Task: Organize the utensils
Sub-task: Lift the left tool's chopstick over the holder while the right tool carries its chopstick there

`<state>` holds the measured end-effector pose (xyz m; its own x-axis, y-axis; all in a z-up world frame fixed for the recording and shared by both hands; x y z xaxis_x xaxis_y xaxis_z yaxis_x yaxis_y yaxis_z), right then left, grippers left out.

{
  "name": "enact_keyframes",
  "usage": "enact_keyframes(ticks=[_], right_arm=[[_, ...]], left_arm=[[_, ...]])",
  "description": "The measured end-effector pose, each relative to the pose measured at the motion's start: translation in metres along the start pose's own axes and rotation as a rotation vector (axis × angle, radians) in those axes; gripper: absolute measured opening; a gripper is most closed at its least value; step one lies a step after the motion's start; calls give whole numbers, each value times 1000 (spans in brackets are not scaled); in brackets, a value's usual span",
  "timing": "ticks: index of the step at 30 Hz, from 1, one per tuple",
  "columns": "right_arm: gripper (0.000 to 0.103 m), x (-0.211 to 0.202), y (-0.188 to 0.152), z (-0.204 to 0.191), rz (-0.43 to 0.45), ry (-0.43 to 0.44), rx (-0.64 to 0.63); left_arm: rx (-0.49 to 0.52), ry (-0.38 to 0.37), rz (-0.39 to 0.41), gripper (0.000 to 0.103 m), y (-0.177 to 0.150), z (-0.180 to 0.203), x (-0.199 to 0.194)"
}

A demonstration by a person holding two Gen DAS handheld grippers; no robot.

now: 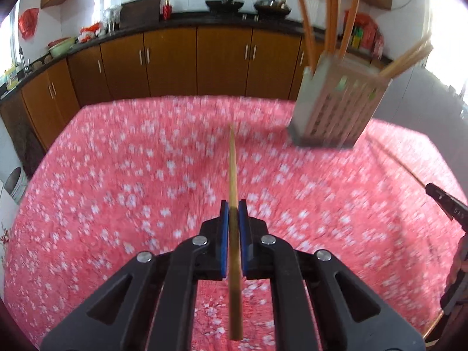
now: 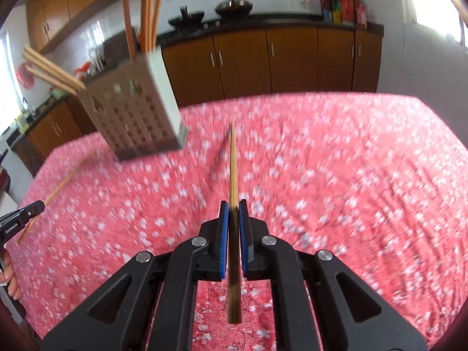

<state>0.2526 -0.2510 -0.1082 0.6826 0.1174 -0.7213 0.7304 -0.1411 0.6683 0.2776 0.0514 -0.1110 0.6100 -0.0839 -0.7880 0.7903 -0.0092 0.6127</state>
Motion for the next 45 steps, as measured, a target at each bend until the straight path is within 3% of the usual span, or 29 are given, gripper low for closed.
enact_keyframes(ticks=[7,16,21,27,32,35,39,45], right_arm=[[8,-46,32,-6,143,24,2],[8,-68,67,-26,222,41,-33],[8,-90,92,-48,283,94,-65],[8,-126,137,-83,411,158,-97],[8,-154,175,-102,562,187,-91],[8,-149,191,-106,612,178,-80],[8,-126,199,-107,612,159,-75],[8,-93,197,-109,562,133,-86]], left_arm=[[-38,-80,143,8,36,7,-55],[-21,-121,226,8,68,16,-95],[19,-170,273,8,90,34,-121],[51,-211,372,8,126,62,-153],[7,-236,496,8,173,79,-179],[-33,-222,586,8,202,84,-189],[-48,-171,648,8,224,90,-183],[-55,-150,631,8,238,95,-143]])
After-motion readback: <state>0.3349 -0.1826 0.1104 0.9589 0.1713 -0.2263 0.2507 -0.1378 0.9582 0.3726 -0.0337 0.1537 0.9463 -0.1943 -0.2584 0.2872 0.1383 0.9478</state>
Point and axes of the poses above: each gripper's, at about its wrist camera, not at the fingertips, and x roughly the way its jaws point, z to its right, y to its top, the point moved 9 cm from there along x, roughly the way its jaws point, and after that the axes turned 8 degrees about -z, right-handed, at the moved point
